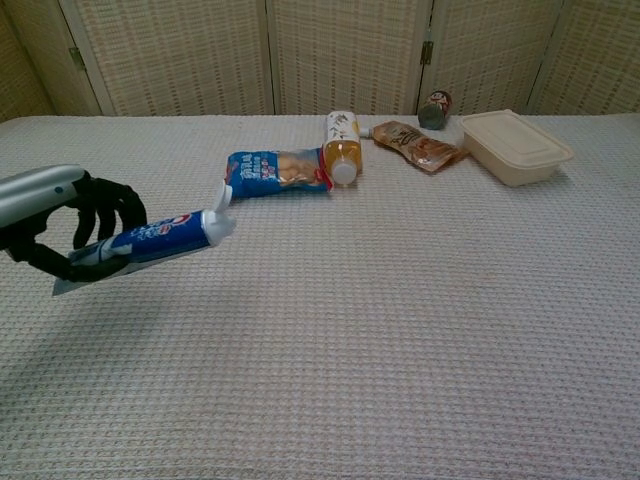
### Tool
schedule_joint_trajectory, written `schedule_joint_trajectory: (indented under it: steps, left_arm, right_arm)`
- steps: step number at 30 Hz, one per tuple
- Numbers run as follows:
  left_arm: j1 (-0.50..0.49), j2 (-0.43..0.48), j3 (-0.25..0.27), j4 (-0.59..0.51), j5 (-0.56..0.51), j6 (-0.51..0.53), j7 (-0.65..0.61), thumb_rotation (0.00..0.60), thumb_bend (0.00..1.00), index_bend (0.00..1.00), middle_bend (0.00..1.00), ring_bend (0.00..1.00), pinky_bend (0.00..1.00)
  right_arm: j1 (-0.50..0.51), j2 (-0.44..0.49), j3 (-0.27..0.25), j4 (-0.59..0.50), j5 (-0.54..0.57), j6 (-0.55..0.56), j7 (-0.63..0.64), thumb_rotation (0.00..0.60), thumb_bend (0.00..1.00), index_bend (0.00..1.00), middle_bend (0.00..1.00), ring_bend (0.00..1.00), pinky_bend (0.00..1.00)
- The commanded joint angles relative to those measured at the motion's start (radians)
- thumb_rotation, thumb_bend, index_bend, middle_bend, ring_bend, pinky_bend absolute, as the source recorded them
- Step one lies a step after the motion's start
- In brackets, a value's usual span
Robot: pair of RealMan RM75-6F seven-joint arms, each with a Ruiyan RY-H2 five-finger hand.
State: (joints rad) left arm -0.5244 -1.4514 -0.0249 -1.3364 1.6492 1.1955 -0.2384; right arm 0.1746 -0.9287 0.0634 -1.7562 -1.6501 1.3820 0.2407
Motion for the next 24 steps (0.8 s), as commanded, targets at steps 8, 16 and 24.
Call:
schedule_joint_trajectory:
  steps: [8, 16, 24]
  left_arm:
    - [-0.108, 0.061, -0.071, -0.199, -0.039, -0.101, 0.022, 0.6, 0.82, 0.71, 0.76, 0.69, 0.67]
    - [-0.147, 0.053, -0.105, -0.286, -0.09, -0.137, 0.104, 0.6, 0.83, 0.71, 0.76, 0.69, 0.68]
    - [-0.173, 0.037, -0.113, -0.337, -0.136, -0.171, 0.178, 0.6, 0.83, 0.71, 0.76, 0.69, 0.68]
  right_arm:
    - [0.212, 0.002, 0.073, -0.139, -0.058, -0.183, 0.006, 0.597, 0.23, 0.26, 0.1, 0.04, 0.0]
    - [0.362, -0.031, 0.123, -0.198, 0.011, -0.359, -0.028, 0.502, 0.26, 0.29, 0.1, 0.04, 0.0]
    - [0.469, -0.104, 0.138, -0.205, 0.07, -0.471, -0.073, 0.495, 0.27, 0.3, 0.1, 0.03, 0.0]
